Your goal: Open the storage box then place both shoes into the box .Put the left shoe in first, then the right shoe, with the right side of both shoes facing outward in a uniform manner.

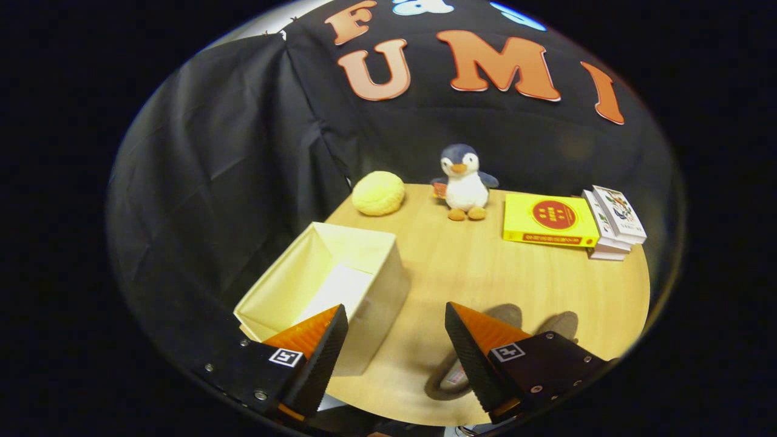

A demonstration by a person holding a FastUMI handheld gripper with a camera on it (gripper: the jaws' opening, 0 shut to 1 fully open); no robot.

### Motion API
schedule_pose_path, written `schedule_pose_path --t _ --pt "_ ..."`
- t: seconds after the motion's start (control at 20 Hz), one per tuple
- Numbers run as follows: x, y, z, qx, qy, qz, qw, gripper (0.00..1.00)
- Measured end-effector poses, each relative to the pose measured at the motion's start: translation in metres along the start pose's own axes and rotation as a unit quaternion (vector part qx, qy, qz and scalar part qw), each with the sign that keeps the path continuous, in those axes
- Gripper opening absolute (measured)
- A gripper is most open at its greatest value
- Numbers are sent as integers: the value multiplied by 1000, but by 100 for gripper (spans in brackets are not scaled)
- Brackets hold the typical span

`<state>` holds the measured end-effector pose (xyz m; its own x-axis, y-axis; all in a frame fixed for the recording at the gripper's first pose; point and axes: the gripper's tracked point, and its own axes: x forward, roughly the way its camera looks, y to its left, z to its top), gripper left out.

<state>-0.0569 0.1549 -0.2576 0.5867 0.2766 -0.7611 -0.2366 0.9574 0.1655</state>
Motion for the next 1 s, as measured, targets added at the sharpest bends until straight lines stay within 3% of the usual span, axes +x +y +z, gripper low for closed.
schedule_pose_path --t 0.3,0.5,0.85,1.0 --pt "12 -62 -66 32 56 -51 997 94" --pt "22 -90 -95 54 83 -79 992 85" --pt "46 -117 -120 51 107 -111 987 69" --pt "64 -128 -124 59 119 -120 984 69"
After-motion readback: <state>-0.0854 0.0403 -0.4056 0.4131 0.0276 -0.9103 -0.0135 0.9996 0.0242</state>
